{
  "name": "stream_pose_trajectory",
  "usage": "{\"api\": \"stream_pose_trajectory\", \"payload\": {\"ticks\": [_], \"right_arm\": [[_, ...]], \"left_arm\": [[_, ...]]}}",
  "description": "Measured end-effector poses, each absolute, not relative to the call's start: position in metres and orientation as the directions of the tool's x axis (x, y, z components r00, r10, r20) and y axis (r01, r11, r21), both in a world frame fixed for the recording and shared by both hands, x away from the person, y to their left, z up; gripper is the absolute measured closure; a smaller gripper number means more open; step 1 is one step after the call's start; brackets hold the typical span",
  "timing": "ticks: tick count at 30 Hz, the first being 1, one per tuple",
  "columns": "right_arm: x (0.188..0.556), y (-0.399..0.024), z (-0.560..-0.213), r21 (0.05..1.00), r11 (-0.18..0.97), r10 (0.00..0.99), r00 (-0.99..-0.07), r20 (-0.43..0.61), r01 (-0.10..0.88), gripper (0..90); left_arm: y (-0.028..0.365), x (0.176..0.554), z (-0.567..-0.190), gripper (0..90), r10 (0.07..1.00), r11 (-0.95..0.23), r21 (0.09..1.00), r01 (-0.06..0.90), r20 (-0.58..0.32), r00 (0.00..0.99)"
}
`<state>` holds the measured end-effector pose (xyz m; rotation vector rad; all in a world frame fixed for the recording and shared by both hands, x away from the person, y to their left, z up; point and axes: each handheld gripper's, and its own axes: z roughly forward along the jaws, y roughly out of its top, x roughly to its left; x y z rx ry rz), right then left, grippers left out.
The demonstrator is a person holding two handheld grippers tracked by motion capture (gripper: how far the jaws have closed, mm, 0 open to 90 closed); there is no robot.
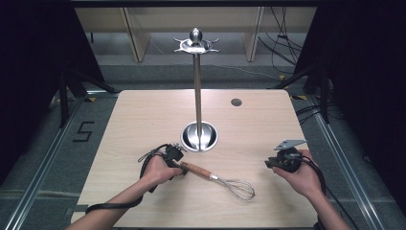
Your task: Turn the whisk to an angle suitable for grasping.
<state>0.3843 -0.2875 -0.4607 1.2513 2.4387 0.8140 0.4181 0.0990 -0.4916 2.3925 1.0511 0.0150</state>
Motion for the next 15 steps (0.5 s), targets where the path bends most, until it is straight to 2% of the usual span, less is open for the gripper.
{"api": "stream_pose_trajectory", "payload": {"ticks": [4,5,7,8,9,10,13,14,15], "right_arm": [[0.384,-0.289,-0.46,0.593,0.471,0.807,-0.591,0.01,0.653,74.2],[0.382,-0.287,-0.46,0.601,0.423,0.826,-0.561,0.052,0.678,74.0],[0.384,-0.289,-0.463,0.628,0.44,0.816,-0.577,0.018,0.642,73.5],[0.383,-0.291,-0.459,0.599,0.46,0.811,-0.585,0.018,0.655,73.2],[0.383,-0.291,-0.462,0.627,0.437,0.818,-0.574,0.02,0.645,72.8],[0.382,-0.291,-0.458,0.597,0.437,0.822,-0.568,0.039,0.673,72.5],[0.381,-0.293,-0.458,0.602,0.425,0.826,-0.562,0.048,0.676,71.4],[0.381,-0.293,-0.459,0.606,0.422,0.826,-0.561,0.049,0.675,71.0],[0.383,-0.295,-0.461,0.615,0.436,0.819,-0.573,0.031,0.657,70.7]], "left_arm": [[0.091,0.426,-0.489,89.4,0.709,-0.539,0.474,0.696,-0.19,0.679],[0.091,0.427,-0.489,89.3,0.711,-0.534,0.478,0.698,-0.194,0.676],[0.094,0.427,-0.487,88.0,0.72,-0.53,0.487,0.694,-0.175,0.672],[0.095,0.425,-0.487,85.3,0.725,-0.513,0.494,0.703,-0.19,0.662],[0.097,0.423,-0.486,82.4,0.736,-0.491,0.505,0.71,-0.194,0.648],[0.1,0.422,-0.484,79.0,0.73,-0.497,0.501,0.708,-0.199,0.653],[0.105,0.416,-0.478,64.5,0.742,-0.454,0.52,0.724,-0.229,0.63],[0.101,0.413,-0.477,59.0,0.769,-0.377,0.545,0.749,-0.266,0.581],[0.102,0.413,-0.475,53.1,0.771,-0.372,0.535,0.758,-0.276,0.574]]}}
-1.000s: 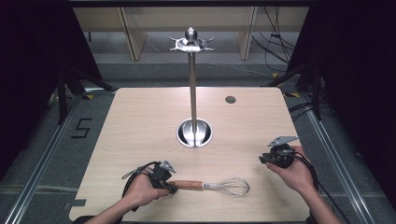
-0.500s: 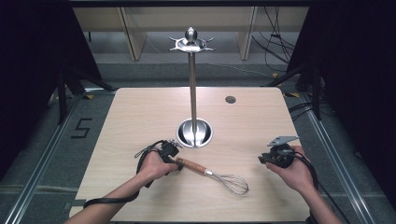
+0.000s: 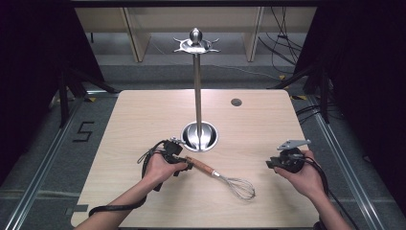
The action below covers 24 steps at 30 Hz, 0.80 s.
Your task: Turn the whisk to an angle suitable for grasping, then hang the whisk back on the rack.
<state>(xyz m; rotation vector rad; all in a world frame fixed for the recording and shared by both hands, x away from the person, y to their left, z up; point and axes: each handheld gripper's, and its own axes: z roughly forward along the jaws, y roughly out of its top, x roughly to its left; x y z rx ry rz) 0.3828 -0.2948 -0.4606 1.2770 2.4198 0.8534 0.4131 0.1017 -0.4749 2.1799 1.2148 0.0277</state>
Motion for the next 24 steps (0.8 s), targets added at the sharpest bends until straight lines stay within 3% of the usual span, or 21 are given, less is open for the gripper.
{"api": "stream_pose_trajectory", "payload": {"ticks": [3,8,11,14,19,24], "right_arm": [[0.383,-0.294,-0.462,0.62,0.401,0.832,-0.551,0.06,0.674,69.9],[0.383,-0.296,-0.46,0.612,0.428,0.826,-0.563,0.035,0.665,69.2],[0.385,-0.293,-0.463,0.647,0.417,0.827,-0.562,0.022,0.638,69.0],[0.382,-0.29,-0.457,0.607,0.424,0.826,-0.561,0.045,0.673,68.6],[0.385,-0.29,-0.459,0.61,0.444,0.816,-0.578,0.028,0.657,67.9],[0.384,-0.291,-0.463,0.639,0.407,0.829,-0.558,0.042,0.653,67.6]], "left_arm": [[0.095,0.414,-0.471,35.1,0.817,-0.281,0.524,0.804,-0.309,0.487],[0.084,0.415,-0.471,25.2,0.859,-0.237,0.512,0.826,-0.286,0.424],[0.084,0.415,-0.474,24.8,0.868,-0.207,0.508,0.836,-0.299,0.397],[0.083,0.417,-0.478,25.0,0.867,-0.165,0.475,0.864,-0.348,0.357],[0.071,0.421,-0.482,25.0,0.866,-0.197,0.419,0.887,-0.35,0.358],[0.062,0.427,-0.482,23.5,0.883,-0.15,0.413,0.898,-0.353,0.31]]}}
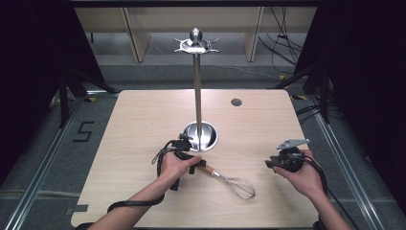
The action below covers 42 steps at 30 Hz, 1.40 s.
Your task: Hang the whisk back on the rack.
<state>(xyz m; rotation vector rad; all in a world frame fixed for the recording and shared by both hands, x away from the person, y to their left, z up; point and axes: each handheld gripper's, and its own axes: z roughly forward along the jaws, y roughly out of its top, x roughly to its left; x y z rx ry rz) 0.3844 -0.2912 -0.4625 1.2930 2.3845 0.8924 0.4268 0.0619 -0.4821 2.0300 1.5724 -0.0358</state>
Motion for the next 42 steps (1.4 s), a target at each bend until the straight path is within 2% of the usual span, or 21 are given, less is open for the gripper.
{"api": "stream_pose_trajectory", "payload": {"ticks": [1,5,6,9,11,16,22,24,26,31,33,39,42], "right_arm": [[0.384,-0.294,-0.458,0.602,0.425,0.828,-0.559,0.043,0.676,67.4],[0.384,-0.291,-0.461,0.625,0.4,0.836,-0.547,0.052,0.671,66.7],[0.385,-0.292,-0.46,0.607,0.438,0.823,-0.568,0.026,0.663,66.6],[0.385,-0.288,-0.459,0.589,0.427,0.829,-0.557,0.048,0.686,66.1],[0.387,-0.287,-0.465,0.628,0.413,0.829,-0.558,0.041,0.659,65.8],[0.389,-0.288,-0.466,0.604,0.432,0.825,-0.564,0.036,0.67,64.9],[0.388,-0.289,-0.464,0.572,0.429,0.828,-0.557,0.061,0.699,63.8],[0.388,-0.288,-0.465,0.577,0.418,0.829,-0.554,0.072,0.701,63.4],[0.389,-0.289,-0.466,0.574,0.438,0.823,-0.565,0.053,0.692,63.2],[0.388,-0.288,-0.465,0.568,0.423,0.829,-0.555,0.072,0.706,63.0],[0.388,-0.288,-0.465,0.569,0.421,0.829,-0.554,0.076,0.707,63.0],[0.388,-0.288,-0.465,0.567,0.42,0.827,-0.556,0.082,0.708,62.9],[0.388,-0.287,-0.465,0.568,0.42,0.827,-0.556,0.082,0.708,62.9]], "left_arm": [[0.059,0.429,-0.481,23.5,0.889,-0.142,0.415,0.899,-0.346,0.3],[0.056,0.432,-0.481,22.4,0.899,-0.15,0.416,0.897,-0.319,0.299],[0.056,0.433,-0.481,22.3,0.902,-0.148,0.416,0.897,-0.315,0.295],[0.055,0.436,-0.482,21.1,0.911,-0.153,0.424,0.893,-0.289,0.293],[0.055,0.438,-0.482,19.6,0.913,-0.166,0.426,0.89,-0.274,0.302],[0.048,0.44,-0.483,14.2,0.929,-0.156,0.407,0.9,-0.25,0.274],[0.048,0.443,-0.487,14.6,0.935,-0.149,0.396,0.906,-0.243,0.26],[0.047,0.443,-0.488,18.8,0.934,-0.172,0.404,0.898,-0.221,0.279],[0.046,0.442,-0.489,30.6,0.936,-0.204,0.424,0.882,-0.18,0.304],[0.05,0.444,-0.488,42.3,0.919,-0.275,0.43,0.86,-0.144,0.366],[0.054,0.447,-0.488,47.4,0.896,-0.344,0.435,0.832,-0.115,0.43],[0.056,0.447,-0.486,64.2,0.883,-0.396,0.431,0.811,-0.065,0.465],[0.058,0.448,-0.486,68.9,0.874,-0.416,0.431,0.801,-0.056,0.483]]}}
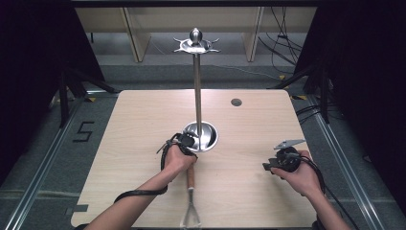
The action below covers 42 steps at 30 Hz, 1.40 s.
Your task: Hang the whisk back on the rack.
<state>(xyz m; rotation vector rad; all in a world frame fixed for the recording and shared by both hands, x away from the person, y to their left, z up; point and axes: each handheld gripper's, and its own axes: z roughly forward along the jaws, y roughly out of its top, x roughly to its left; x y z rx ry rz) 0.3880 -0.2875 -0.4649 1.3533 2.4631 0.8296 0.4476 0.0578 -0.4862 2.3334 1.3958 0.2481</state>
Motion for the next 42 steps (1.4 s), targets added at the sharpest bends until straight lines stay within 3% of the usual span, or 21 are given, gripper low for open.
{"api": "stream_pose_trajectory", "payload": {"ticks": [10,15,19,26,33,39,42], "right_arm": [[0.388,-0.287,-0.465,0.568,0.42,0.827,-0.556,0.081,0.707,62.6],[0.388,-0.287,-0.465,0.568,0.428,0.823,-0.562,0.075,0.703,62.3],[0.389,-0.288,-0.466,0.573,0.447,0.815,-0.577,0.057,0.687,62.2],[0.387,-0.285,-0.467,0.586,0.413,0.824,-0.56,0.084,0.697,62.0],[0.387,-0.285,-0.466,0.565,0.426,0.822,-0.563,0.084,0.706,61.7],[0.387,-0.285,-0.466,0.569,0.437,0.818,-0.57,0.071,0.697,61.7],[0.387,-0.285,-0.465,0.567,0.429,0.82,-0.566,0.081,0.703,61.7]], "left_arm": [[0.062,0.451,-0.485,73.2,0.84,-0.474,0.414,0.777,-0.053,0.54],[0.068,0.449,-0.482,58.9,0.834,-0.484,0.383,0.787,-0.069,0.547],[0.072,0.437,-0.477,55.5,0.847,-0.465,0.352,0.812,-0.089,0.524],[0.089,0.416,-0.472,51.3,0.817,-0.523,0.279,0.806,-0.105,0.567],[0.106,0.395,-0.473,52.1,0.803,-0.547,0.207,0.811,-0.141,0.578],[0.106,0.39,-0.477,64.1,0.792,-0.578,0.194,0.793,-0.101,0.602],[0.106,0.389,-0.477,65.6,0.802,-0.562,0.193,0.804,-0.108,0.587]]}}
